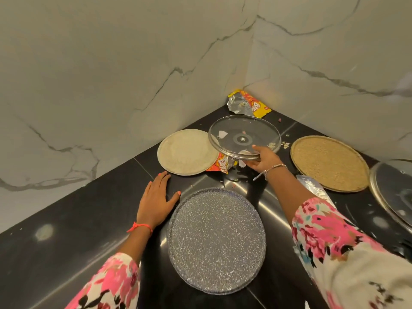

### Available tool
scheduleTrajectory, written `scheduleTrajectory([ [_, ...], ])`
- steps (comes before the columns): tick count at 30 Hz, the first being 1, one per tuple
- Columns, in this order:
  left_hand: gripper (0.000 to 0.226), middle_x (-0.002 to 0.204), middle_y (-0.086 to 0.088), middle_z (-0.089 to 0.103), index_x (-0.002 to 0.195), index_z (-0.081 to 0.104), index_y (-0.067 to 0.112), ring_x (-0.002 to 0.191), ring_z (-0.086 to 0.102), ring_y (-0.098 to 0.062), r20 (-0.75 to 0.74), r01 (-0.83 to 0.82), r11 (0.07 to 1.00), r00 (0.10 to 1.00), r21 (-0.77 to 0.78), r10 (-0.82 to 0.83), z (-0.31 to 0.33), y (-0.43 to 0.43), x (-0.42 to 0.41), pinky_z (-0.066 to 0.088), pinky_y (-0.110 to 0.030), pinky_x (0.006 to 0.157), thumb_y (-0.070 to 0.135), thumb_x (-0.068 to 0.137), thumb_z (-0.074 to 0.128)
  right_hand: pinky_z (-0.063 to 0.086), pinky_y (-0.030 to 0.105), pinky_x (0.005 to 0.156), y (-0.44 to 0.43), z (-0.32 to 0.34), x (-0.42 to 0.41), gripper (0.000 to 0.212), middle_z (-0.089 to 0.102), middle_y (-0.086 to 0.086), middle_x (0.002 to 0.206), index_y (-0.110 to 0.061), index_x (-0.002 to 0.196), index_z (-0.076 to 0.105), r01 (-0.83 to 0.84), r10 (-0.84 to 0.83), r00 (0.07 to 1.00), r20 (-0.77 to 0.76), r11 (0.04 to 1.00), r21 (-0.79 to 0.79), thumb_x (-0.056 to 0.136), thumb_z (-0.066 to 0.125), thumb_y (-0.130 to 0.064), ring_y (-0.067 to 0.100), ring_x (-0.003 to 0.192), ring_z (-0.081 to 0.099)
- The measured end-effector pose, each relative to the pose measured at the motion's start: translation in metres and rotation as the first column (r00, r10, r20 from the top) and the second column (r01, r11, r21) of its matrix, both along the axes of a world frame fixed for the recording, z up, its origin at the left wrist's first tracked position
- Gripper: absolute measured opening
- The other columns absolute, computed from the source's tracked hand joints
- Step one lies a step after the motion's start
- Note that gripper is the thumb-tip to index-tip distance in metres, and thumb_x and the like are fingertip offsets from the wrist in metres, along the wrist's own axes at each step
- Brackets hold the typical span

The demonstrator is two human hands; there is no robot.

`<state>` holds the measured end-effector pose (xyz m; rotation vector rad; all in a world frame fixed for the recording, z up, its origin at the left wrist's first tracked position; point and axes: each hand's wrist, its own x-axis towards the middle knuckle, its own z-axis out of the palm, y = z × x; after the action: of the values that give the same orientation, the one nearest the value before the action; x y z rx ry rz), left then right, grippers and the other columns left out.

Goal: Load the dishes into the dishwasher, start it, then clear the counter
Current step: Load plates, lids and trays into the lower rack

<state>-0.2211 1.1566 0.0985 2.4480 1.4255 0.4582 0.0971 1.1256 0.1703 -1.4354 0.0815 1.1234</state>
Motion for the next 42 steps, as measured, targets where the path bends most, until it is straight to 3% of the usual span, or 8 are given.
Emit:
scheduleTrajectory([
  [8, 0.087, 0.153, 0.001, 0.024, 0.145, 0.028, 0.017, 0.142, 0.016, -0.012, 0.003, 0.005, 1.0, 1.0, 0.011, -0.005, -0.003, 0.0, 0.0, 0.005, -0.03, 0.115, 0.069, 0.077, 0.017, 0.05, 0.053, 0.054, 0.001, 0.0, -0.005, 0.032, 0.064, 0.031, 0.104, 0.003, 0.114, 0.044, 0.173, -0.172, 0.985, -0.017, 0.981, 0.086, 0.084, 0.038, 0.011, 0.041, 0.086, 0.066],
  [13, 0.081, 0.153, 0.0, 0.025, 0.145, 0.029, 0.015, 0.143, 0.016, -0.013, 0.014, 0.015, 1.0, 1.0, -0.009, -0.015, -0.003, 0.004, -0.001, 0.006, -0.032, 0.116, 0.066, 0.082, 0.025, 0.049, 0.061, 0.08, -0.031, 0.018, -0.017, 0.015, 0.065, 0.024, 0.074, 0.003, 0.093, 0.048, 0.19, -0.19, 0.982, -0.017, 0.966, 0.178, 0.085, 0.039, 0.011, 0.041, 0.082, 0.064],
  [19, 0.064, 0.153, -0.008, 0.024, 0.144, 0.028, 0.009, 0.142, 0.017, -0.02, 0.115, 0.042, 0.986, 0.993, -0.163, -0.024, 0.01, -0.019, -0.01, 0.011, -0.036, 0.118, 0.04, 0.093, 0.049, 0.052, 0.055, 0.076, -0.104, 0.045, -0.028, 0.029, 0.064, 0.026, 0.104, 0.003, 0.115, 0.05, 0.182, -0.192, 0.981, 0.007, 0.944, 0.275, 0.087, 0.047, 0.008, 0.038, 0.093, 0.065],
  [26, 0.059, 0.149, -0.009, 0.033, 0.141, 0.034, 0.006, 0.142, 0.018, -0.022, 0.204, 0.036, 0.998, 0.979, -0.059, -0.023, 0.031, -0.162, -0.048, 0.009, -0.039, 0.116, 0.033, 0.092, 0.054, 0.053, 0.049, 0.047, -0.247, 0.048, -0.079, 0.013, 0.059, 0.032, 0.105, 0.005, 0.096, 0.049, 0.134, -0.127, 0.991, -0.041, 0.939, 0.317, 0.088, 0.04, 0.01, 0.035, 0.049, 0.065],
  [30, 0.057, 0.147, -0.01, 0.036, 0.138, 0.039, 0.005, 0.142, 0.021, -0.024, 0.216, 0.051, 0.999, 0.975, -0.012, -0.047, 0.028, -0.276, -0.065, 0.011, -0.042, 0.115, 0.029, 0.09, 0.058, 0.053, 0.046, 0.043, -0.346, 0.03, -0.114, 0.033, 0.065, 0.026, 0.101, 0.008, 0.116, 0.048, 0.169, -0.161, 0.986, -0.052, 0.927, 0.334, 0.084, 0.042, 0.013, 0.04, 0.078, 0.065],
  [34, 0.072, 0.148, -0.01, 0.035, 0.138, 0.038, 0.005, 0.142, 0.02, -0.024, 0.18, 0.118, 0.993, 0.977, 0.003, -0.117, 0.014, -0.389, -0.088, 0.009, -0.04, 0.115, 0.052, 0.084, 0.043, 0.052, 0.051, 0.074, -0.455, 0.021, -0.154, 0.034, 0.063, 0.017, 0.109, 0.002, 0.117, 0.053, 0.145, -0.127, 0.989, -0.076, 0.942, 0.304, 0.085, 0.045, 0.01, 0.037, 0.106, 0.057],
  [37, 0.085, 0.151, -0.007, 0.029, 0.141, 0.035, 0.007, 0.143, 0.015, -0.021, 0.132, 0.18, 0.984, 0.975, 0.002, -0.179, 0.006, -0.484, -0.109, 0.006, -0.038, 0.115, 0.062, 0.077, 0.026, 0.057, 0.042, 0.058, -0.561, 0.018, -0.189, 0.02, 0.069, 0.008, 0.069, -0.006, 0.101, 0.057, 0.125, -0.098, 0.989, -0.107, 0.95, 0.285, 0.09, 0.045, 0.005, 0.029, 0.085, 0.062],
  [42, 0.086, 0.154, -0.004, 0.02, 0.145, 0.026, 0.011, 0.142, 0.001, -0.012, 0.039, 0.285, 0.958, 0.958, -0.013, -0.284, -0.02, -0.608, -0.144, -0.002, -0.033, 0.115, 0.065, 0.078, 0.021, 0.05, 0.022, 0.038, -0.712, -0.003, -0.242, 0.02, 0.065, 0.003, 0.049, -0.008, 0.087, 0.054, 0.138, -0.125, 0.989, -0.076, 0.97, 0.2, 0.093, 0.039, 0.005, 0.012, 0.044, 0.064],
])
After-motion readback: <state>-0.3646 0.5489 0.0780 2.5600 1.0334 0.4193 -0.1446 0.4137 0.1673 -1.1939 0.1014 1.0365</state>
